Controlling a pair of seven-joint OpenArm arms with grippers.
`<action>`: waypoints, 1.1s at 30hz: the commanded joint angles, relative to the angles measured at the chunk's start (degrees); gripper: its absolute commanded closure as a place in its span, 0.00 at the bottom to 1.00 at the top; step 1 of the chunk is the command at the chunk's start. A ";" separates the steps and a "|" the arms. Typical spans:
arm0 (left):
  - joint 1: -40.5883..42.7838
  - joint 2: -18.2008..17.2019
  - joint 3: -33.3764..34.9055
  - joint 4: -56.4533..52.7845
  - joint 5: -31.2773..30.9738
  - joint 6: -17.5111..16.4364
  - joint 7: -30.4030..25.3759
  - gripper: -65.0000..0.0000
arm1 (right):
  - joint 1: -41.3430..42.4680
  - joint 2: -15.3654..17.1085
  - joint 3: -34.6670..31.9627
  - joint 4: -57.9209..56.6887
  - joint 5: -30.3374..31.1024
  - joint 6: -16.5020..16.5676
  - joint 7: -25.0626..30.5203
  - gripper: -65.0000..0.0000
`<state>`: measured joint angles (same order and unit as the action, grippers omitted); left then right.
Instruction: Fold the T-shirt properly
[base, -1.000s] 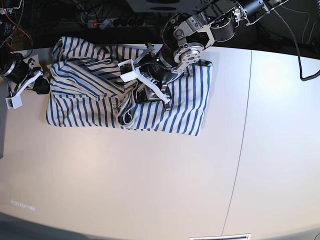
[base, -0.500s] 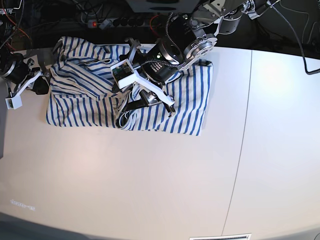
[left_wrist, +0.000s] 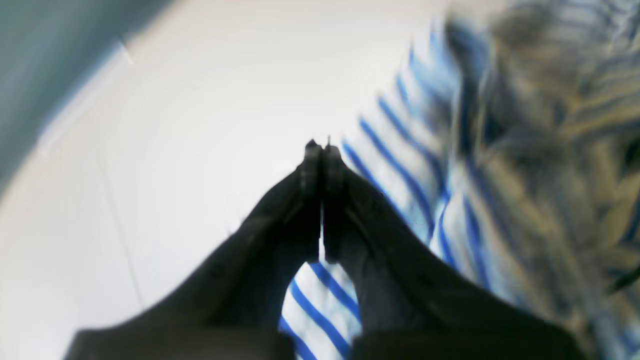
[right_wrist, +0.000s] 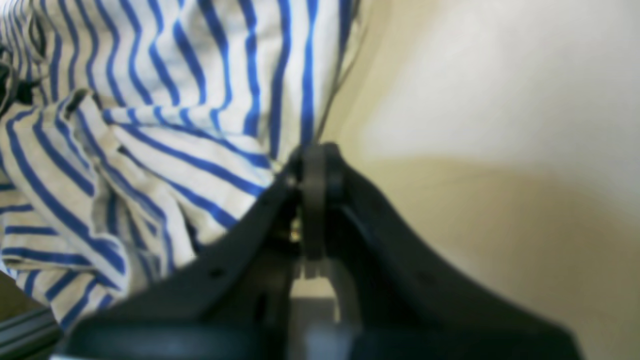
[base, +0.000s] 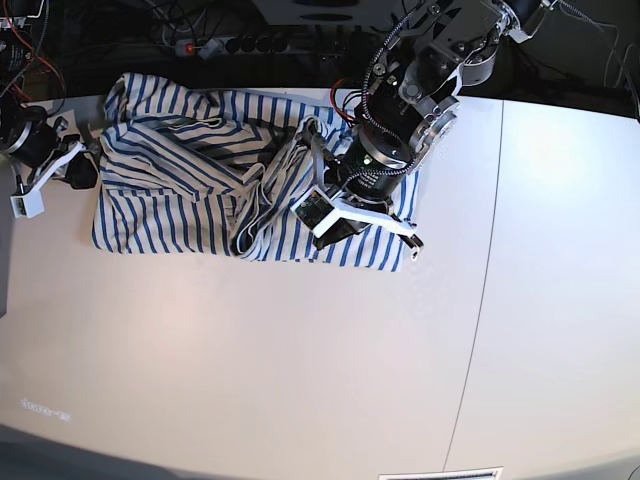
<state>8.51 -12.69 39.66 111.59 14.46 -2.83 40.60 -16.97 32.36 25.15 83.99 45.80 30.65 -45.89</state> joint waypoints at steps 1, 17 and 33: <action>-0.55 0.28 -0.09 -0.61 -0.17 0.90 -1.46 1.00 | 0.42 1.27 0.48 0.76 0.70 3.89 1.11 1.00; -0.26 8.48 11.26 -6.64 -2.14 3.65 -3.56 1.00 | 0.44 1.25 0.48 0.76 0.70 3.89 1.97 1.00; -0.70 1.11 -4.68 -1.64 -6.43 1.44 0.37 1.00 | 2.36 1.29 0.50 2.54 11.85 3.87 -3.15 1.00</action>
<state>8.21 -11.94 34.83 108.75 7.81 -0.71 42.02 -15.25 32.36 25.15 85.52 56.55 30.65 -50.09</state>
